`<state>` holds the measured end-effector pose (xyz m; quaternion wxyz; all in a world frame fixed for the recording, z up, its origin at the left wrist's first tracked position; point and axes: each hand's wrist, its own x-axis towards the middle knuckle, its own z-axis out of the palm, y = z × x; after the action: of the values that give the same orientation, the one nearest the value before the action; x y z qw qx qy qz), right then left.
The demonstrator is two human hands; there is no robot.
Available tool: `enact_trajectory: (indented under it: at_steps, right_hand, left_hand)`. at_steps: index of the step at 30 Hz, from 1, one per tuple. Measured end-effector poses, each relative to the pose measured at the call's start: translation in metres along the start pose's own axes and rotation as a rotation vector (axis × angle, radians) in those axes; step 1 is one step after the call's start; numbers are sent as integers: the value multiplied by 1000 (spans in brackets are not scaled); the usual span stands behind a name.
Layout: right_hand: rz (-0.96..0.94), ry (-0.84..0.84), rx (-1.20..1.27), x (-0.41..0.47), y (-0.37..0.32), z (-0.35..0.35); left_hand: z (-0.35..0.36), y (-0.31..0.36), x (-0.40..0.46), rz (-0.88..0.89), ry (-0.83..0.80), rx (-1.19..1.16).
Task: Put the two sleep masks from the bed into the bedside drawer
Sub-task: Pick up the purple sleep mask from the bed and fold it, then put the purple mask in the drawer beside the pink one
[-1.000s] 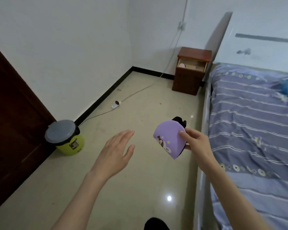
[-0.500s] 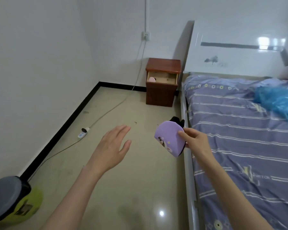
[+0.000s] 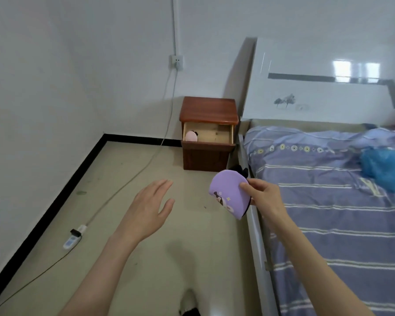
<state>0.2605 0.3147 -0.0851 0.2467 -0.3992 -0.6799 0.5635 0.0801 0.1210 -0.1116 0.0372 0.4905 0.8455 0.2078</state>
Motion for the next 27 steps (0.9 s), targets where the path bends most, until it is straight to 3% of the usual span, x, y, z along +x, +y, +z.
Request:
enact_trajectory:
  at_steps: [6,13,27]
  right_hand:
    - [44,46,-15,159,-20,16]
    - [119,28,-56,322,-2,29]
    - [268,-160,-296,720,105,101]
  left_hand:
    - [2,-33,175,52,-24,-11]
    - [54,-71,320,47,-103,-37]
    - [217,-173,620,-122,-301,3]
